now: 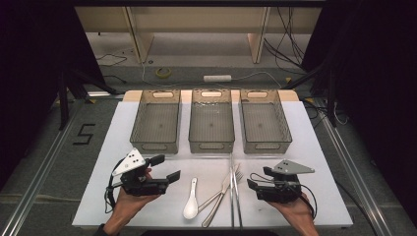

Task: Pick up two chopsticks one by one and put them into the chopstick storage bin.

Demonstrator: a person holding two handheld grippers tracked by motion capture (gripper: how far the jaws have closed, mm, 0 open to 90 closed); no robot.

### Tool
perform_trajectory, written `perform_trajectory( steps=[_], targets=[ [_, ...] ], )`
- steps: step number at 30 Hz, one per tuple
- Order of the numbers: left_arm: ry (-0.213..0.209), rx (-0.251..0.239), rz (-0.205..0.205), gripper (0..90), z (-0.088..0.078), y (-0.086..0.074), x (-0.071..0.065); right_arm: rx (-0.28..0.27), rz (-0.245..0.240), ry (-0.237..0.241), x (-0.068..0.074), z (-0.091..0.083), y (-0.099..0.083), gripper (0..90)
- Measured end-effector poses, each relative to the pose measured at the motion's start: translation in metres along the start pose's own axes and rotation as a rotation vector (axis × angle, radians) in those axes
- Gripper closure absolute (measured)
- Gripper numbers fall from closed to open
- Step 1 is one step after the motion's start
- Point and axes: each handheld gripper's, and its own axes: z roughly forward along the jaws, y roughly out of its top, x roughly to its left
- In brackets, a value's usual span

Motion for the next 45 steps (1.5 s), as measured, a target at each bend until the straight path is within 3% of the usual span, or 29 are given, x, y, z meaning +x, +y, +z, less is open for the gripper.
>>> perform_trajectory(
  steps=[3,8,10,14,24,30,45],
  targets=[
    [0.000,0.000,-0.001,17.4,0.000,0.000,0.000,0.069,-0.014,0.028,0.001,0.003,0.005,36.7],
    [0.000,0.000,0.001,17.4,0.000,0.000,0.000,0.199,-0.017,0.059,0.005,0.011,0.011,38.9],
    [0.001,-0.001,-0.001,17.4,0.000,0.000,0.000,0.218,-0.026,0.060,0.007,0.013,0.012,39.3],
    [0.000,0.001,0.003,17.4,0.000,0.000,0.000,0.312,-0.076,0.053,0.018,0.028,0.016,44.8],
    [-0.001,0.003,0.004,17.4,0.000,0.000,-0.001,0.417,-0.108,0.088,0.028,0.051,0.016,53.5],
    [-0.002,0.005,0.009,17.4,0.000,0.000,-0.001,0.468,-0.133,0.075,0.032,0.062,0.015,58.4],
    [-0.003,0.004,0.011,17.4,0.000,0.000,-0.001,0.528,-0.169,0.076,0.036,0.073,0.014,63.7]
  ],
)
